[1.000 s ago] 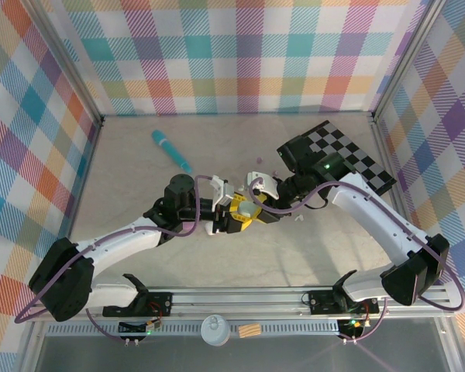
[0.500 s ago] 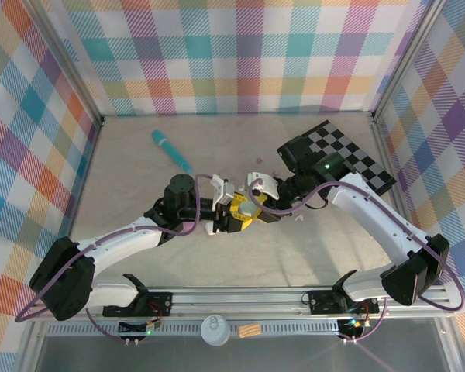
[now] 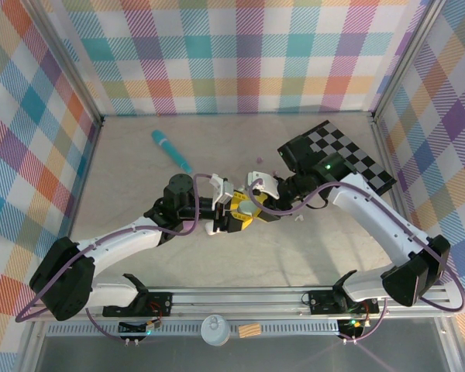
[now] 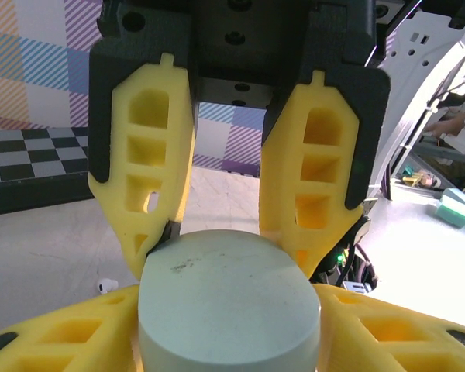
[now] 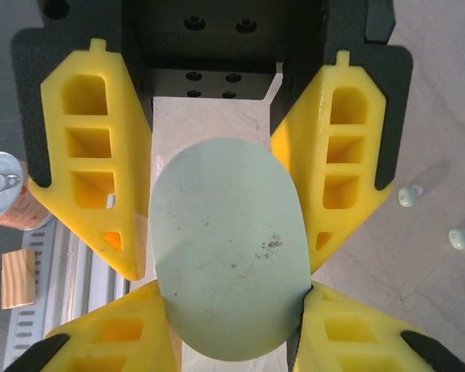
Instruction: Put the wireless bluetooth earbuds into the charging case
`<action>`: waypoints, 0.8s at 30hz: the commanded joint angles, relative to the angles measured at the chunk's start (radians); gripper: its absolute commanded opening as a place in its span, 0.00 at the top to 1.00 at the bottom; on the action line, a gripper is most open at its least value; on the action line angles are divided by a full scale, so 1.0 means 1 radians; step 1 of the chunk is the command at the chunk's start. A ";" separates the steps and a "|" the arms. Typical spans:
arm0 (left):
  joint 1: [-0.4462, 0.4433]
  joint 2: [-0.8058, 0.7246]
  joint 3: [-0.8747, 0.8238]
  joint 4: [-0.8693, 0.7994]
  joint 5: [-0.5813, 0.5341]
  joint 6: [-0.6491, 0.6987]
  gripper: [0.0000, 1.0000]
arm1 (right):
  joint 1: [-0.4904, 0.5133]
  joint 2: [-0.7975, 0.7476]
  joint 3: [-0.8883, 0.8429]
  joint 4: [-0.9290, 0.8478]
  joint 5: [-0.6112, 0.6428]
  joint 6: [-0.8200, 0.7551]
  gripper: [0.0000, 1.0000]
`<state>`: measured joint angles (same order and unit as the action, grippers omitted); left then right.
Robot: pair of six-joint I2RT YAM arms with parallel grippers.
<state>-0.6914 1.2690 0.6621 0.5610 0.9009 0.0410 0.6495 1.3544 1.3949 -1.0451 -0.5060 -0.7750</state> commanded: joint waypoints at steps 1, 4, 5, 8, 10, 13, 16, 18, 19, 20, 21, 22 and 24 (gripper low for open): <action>-0.003 0.006 0.003 0.049 0.039 0.004 0.46 | 0.002 -0.031 -0.011 0.023 -0.032 -0.009 0.80; -0.003 0.014 0.005 0.059 0.039 0.002 0.48 | 0.002 -0.027 -0.011 0.019 -0.025 -0.008 0.80; -0.003 0.015 0.006 0.062 0.038 0.000 0.48 | 0.002 -0.029 -0.015 0.022 -0.023 -0.007 0.80; -0.003 0.016 0.005 0.074 0.034 -0.006 0.49 | 0.002 -0.032 -0.020 0.023 -0.023 -0.007 0.80; -0.002 0.013 0.007 0.074 0.034 -0.008 0.51 | 0.002 -0.029 -0.021 0.022 -0.021 -0.006 0.80; -0.001 0.011 0.008 0.078 0.035 -0.011 0.51 | 0.002 -0.026 -0.020 0.022 -0.017 -0.007 0.80; 0.000 0.010 0.007 0.088 0.037 -0.017 0.55 | 0.002 -0.024 -0.017 0.025 -0.013 -0.005 0.80; 0.001 0.010 0.004 0.097 0.034 -0.020 0.56 | 0.002 -0.028 -0.017 0.033 -0.011 -0.003 0.80; 0.001 0.010 0.004 0.100 0.032 -0.022 0.56 | 0.002 -0.029 -0.016 0.038 -0.007 0.003 0.80; 0.003 0.009 0.002 0.108 0.031 -0.026 0.57 | 0.002 -0.030 -0.017 0.042 -0.006 0.006 0.79; 0.003 0.010 0.001 0.113 0.030 -0.029 0.57 | 0.002 -0.029 -0.017 0.042 -0.009 0.005 0.79; 0.004 0.009 -0.002 0.122 0.029 -0.034 0.58 | 0.001 -0.029 -0.019 0.043 -0.010 0.006 0.80; 0.007 0.008 -0.007 0.140 0.025 -0.041 0.58 | 0.001 -0.030 -0.020 0.047 -0.010 0.007 0.80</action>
<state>-0.6891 1.2819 0.6582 0.5919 0.8970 0.0151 0.6472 1.3376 1.3853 -1.0248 -0.4877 -0.7628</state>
